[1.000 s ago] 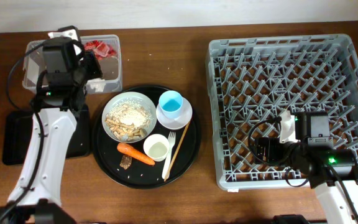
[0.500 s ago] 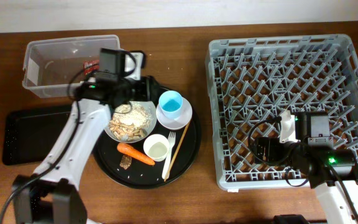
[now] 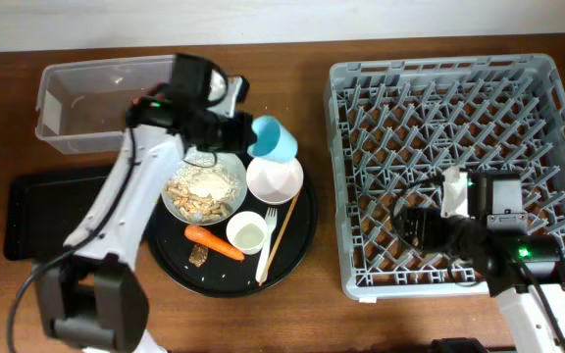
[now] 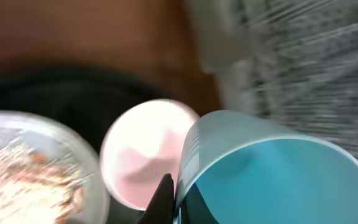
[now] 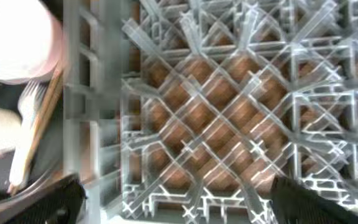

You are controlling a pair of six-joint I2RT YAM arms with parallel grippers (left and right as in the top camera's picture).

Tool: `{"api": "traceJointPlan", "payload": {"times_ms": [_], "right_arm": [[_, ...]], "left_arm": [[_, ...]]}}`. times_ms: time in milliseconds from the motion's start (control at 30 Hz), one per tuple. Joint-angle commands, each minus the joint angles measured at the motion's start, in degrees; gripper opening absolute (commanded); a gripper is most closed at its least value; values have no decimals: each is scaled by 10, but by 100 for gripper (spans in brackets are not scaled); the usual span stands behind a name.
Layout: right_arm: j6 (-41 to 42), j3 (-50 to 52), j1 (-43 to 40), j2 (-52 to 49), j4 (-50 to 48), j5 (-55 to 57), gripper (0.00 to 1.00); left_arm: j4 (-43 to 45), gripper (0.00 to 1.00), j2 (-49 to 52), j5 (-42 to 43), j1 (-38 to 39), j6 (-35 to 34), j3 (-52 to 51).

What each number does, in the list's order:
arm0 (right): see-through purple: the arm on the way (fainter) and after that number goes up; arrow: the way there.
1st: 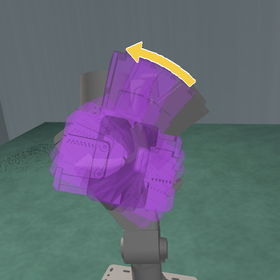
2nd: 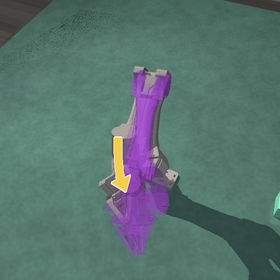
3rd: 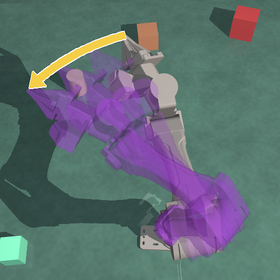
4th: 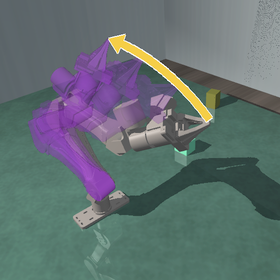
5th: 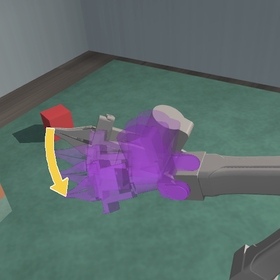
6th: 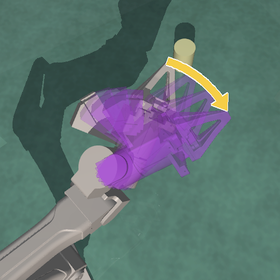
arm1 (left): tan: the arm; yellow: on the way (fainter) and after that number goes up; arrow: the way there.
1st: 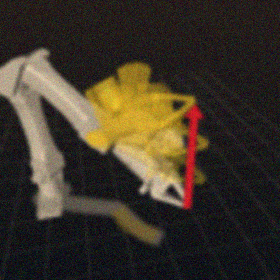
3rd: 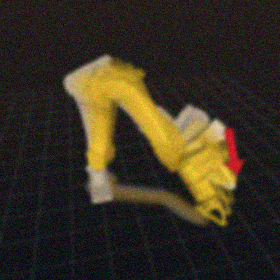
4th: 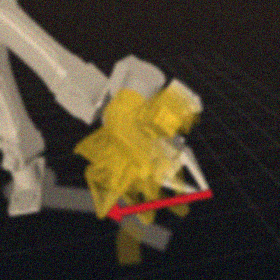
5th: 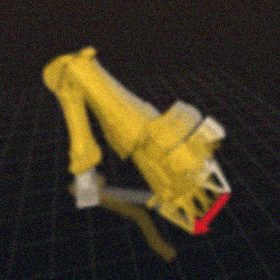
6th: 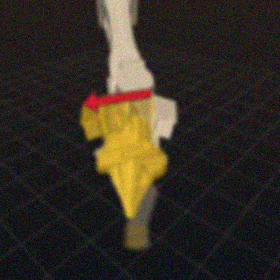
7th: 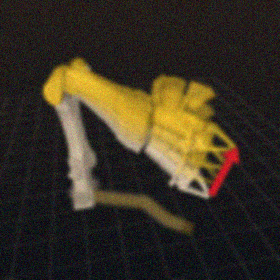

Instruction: Sort waste into correct bins and load items into the dishwasher rack

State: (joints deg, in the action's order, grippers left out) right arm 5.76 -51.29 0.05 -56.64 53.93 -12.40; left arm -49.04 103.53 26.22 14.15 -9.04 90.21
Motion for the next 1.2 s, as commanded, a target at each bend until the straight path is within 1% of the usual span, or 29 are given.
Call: {"api": "traceJointPlan", "payload": {"times_ms": [0, 33, 67, 100, 167, 200, 267, 367, 400, 500, 567, 633, 667, 700, 733, 767, 800, 833, 867, 900, 933, 967, 1000, 1033, 1067, 1100, 1133, 1167], "right_arm": [[-33, -8, 3, -5, -116, -171, 99], [-34, -8, 3, -16, -171, -256, 99], [-34, -8, 3, -43, -242, -404, 99], [-34, -8, 3, -68, -286, -504, 99], [-34, -8, 3, -106, -338, -635, 99], [-34, -8, 3, -118, -350, -672, 99], [-34, -8, 3, -122, -350, -680, 99], [-34, -8, 3, -122, -354, -680, 100], [-34, -8, 3, -122, -354, -680, 90], [-34, -8, 3, -122, -354, -680, 73], [-34, -8, 3, -122, -354, -680, 69], [-34, -8, 3, -122, -354, -680, 63], [-34, -8, 3, -122, -353, -680, 63], [-34, -8, 3, -122, -353, -680, 62], [-27, -8, 3, -122, -353, -679, 58], [-8, -8, 3, -122, -353, -659, 54], [-3, -8, 3, -122, -353, -648, 53], [14, -8, 3, -122, -352, -621, 49], [23, -8, 3, -122, -347, -596, 49], [23, -8, 3, -121, -321, -553, 49], [23, -8, 1, -121, -270, -479, 49], [23, -10, -11, -120, -231, -422, 48], [23, -15, -23, -119, -205, -393, 48], [22, -29, -44, -118, -154, -345, 46], [20, -57, -79, -119, -76, -266, 46], [8, -98, -124, -119, 10, -180, 46], [-6, -142, -166, -119, 77, -108, 46], [-9, -174, -198, -119, 121, -49, 46]], "left_arm": [[5, 0, -12, 417, -33, 61, 9], [6, 0, -7, 462, -31, 61, 9], [6, 0, -1, 503, -21, 61, 9], [5, 0, 2, 507, -7, 61, 9], [5, 0, 5, 507, 17, 61, 9], [6, 0, 5, 503, 29, 61, 9], [5, 0, 5, 480, 41, 60, 9], [6, 0, 5, 475, 61, 57, 9], [6, 0, 5, 468, 66, 56, 9], [5, 0, 5, 457, 68, 52, 9], [5, 0, 5, 457, 68, 52, 9], [3, 0, 5, 438, 68, 52, 9], [3, 1, 5, 434, 68, 52, 9], [1, 9, 5, 402, 68, 52, 9], [-5, 10, 5, 368, 67, 52, 9], [-16, 10, 5, 343, 67, 53, 9], [-28, 15, 5, 317, 67, 53, 9], [-46, 19, 5, 257, 67, 53, 9], [-62, 20, 5, 200, 67, 53, 9], [-86, 21, 5, 127, 65, 53, 9], [-128, 20, 5, 21, 47, 52, 9], [-160, 20, 5, -30, 14, 53, 9], [-175, 20, 5, -49, -7, 53, 9], [-193, 20, 5, -68, -32, 53, 9], [-213, 17, 5, -97, -66, 52, 9], [-230, 8, 5, -130, -101, 52, 9], [-239, 7, 5, -144, -135, 52, 9], [-240, 7, 5, -145, -154, 52, 9]]}}
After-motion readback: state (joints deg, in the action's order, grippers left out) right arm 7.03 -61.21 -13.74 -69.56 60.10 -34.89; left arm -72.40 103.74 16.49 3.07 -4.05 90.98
